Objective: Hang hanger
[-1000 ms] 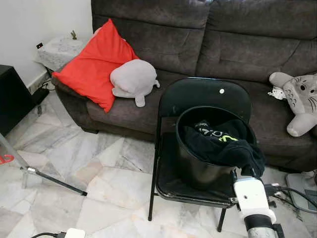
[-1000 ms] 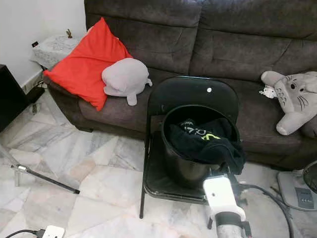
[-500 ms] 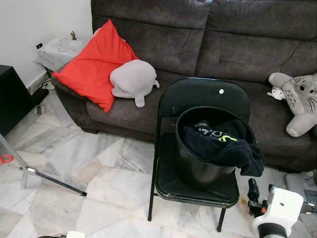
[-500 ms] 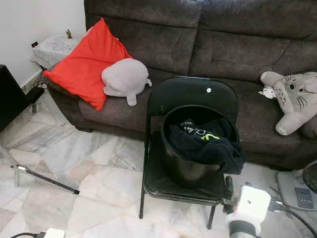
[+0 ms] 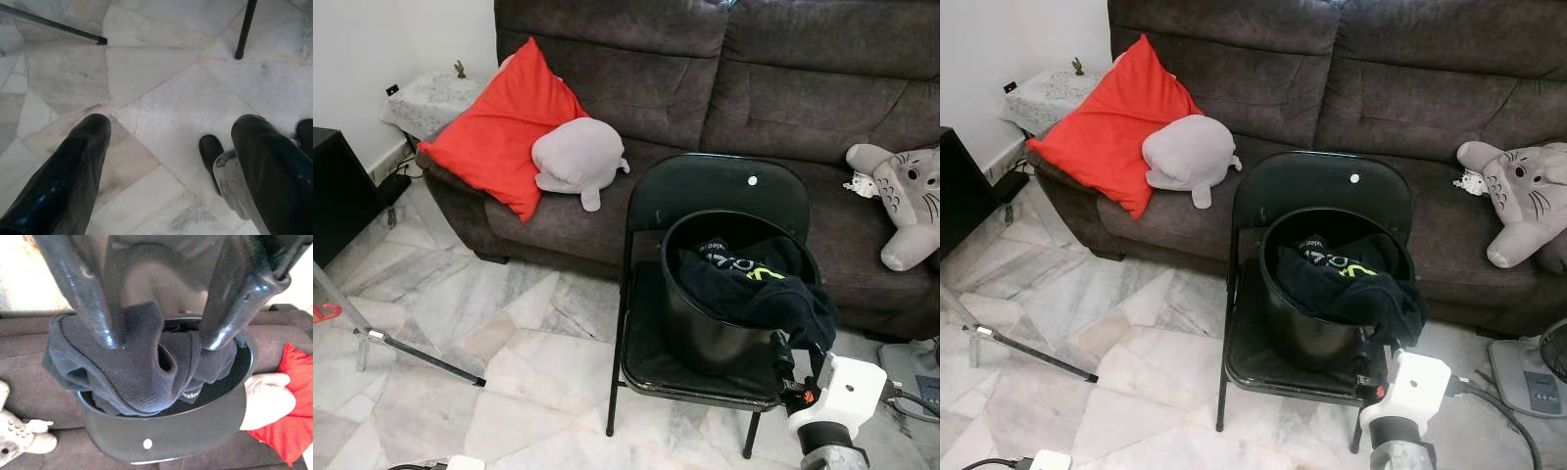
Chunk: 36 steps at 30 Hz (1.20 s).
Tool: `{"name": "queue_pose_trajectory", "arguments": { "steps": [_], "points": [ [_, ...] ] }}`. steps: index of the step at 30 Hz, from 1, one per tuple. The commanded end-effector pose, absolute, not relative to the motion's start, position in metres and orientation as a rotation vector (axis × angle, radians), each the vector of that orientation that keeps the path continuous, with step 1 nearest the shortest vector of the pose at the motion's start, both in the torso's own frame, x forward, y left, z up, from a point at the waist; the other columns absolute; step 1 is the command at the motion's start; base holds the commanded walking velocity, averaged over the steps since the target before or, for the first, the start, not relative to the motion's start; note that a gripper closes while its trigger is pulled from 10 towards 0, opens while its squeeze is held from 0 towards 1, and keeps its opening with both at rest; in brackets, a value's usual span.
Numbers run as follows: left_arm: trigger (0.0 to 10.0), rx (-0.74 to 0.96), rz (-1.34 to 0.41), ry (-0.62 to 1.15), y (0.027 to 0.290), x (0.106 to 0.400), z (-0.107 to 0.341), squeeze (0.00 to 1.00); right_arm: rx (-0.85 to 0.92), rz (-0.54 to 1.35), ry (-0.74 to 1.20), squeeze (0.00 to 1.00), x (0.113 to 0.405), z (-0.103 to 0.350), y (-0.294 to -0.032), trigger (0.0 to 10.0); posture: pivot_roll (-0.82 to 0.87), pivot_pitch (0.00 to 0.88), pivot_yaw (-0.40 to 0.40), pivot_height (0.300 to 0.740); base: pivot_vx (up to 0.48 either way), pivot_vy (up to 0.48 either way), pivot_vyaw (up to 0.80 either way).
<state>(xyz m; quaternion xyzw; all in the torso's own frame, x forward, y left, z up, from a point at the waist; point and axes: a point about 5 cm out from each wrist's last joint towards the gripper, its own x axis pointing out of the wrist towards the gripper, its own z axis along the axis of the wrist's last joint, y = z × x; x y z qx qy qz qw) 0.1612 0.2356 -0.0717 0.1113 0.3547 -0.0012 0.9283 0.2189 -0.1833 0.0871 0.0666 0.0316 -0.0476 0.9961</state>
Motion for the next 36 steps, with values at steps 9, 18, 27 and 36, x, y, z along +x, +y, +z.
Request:
{"name": "queue_pose_trajectory", "arguments": {
  "steps": [9,18,27,36],
  "points": [
    [10.0,0.242,-0.014,0.775,0.238,0.154,-0.075,0.00,0.122,-0.170,0.064,0.00,0.221,0.082,-0.191,10.0,-0.11,0.130,0.000,0.740,0.000,0.000,0.00],
    [10.0,0.252,-0.016,0.799,0.240,0.151,-0.077,0.00,0.009,-0.237,0.167,0.00,0.206,0.067,-0.202,10.0,-0.11,0.126,-0.002,0.740,0.000,0.000,0.00],
    [10.0,0.259,-0.019,0.803,0.241,0.153,-0.077,0.00,-0.054,-0.280,0.136,0.00,0.182,0.077,-0.209,10.0,-0.12,0.116,0.002,0.740,0.000,0.000,0.00],
    [10.0,0.263,-0.026,0.800,0.239,0.156,-0.076,0.00,0.158,-0.575,0.167,0.00,0.180,0.067,-0.242,10.0,-0.13,0.107,0.006,0.740,0.000,0.000,0.00]
  ]
}}
